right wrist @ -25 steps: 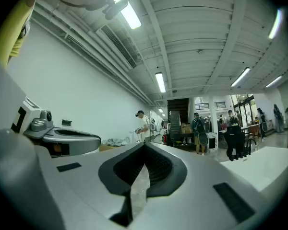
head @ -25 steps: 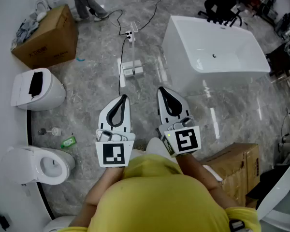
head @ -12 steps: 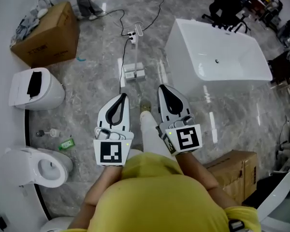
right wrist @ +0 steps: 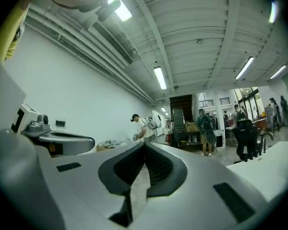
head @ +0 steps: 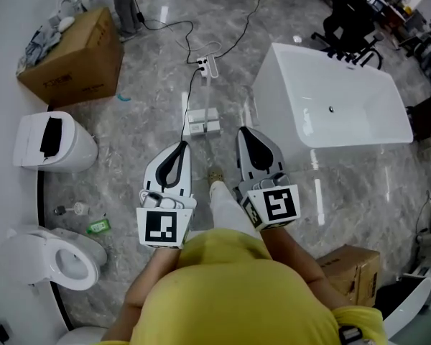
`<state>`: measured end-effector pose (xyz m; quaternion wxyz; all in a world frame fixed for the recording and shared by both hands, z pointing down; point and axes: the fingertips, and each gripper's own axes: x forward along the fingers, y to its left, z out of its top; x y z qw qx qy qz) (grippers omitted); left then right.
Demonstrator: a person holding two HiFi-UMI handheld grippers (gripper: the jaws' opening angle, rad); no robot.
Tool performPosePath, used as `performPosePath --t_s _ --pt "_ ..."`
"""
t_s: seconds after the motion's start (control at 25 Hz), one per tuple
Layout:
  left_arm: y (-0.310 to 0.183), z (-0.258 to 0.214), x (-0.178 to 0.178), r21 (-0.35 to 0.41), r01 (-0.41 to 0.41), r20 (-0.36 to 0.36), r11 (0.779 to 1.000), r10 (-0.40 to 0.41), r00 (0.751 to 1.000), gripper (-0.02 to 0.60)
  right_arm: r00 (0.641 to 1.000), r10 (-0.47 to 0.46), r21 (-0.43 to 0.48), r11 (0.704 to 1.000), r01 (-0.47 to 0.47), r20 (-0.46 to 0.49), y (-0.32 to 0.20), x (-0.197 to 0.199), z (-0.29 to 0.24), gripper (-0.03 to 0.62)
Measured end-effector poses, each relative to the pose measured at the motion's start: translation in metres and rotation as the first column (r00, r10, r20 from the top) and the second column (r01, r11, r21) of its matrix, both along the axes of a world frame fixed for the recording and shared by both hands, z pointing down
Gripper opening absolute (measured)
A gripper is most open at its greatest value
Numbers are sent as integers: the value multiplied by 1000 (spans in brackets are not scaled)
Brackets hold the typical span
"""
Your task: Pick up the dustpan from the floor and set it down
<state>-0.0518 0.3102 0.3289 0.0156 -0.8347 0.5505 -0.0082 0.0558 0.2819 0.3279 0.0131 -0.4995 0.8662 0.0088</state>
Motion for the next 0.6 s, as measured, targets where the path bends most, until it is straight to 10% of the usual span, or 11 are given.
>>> performPosePath --t_s 0.6 --pt "-231 -2 11 -36 65 -19 997 -66 998 3 997 -61 -73 996 57 -46 -236 17 15 11"
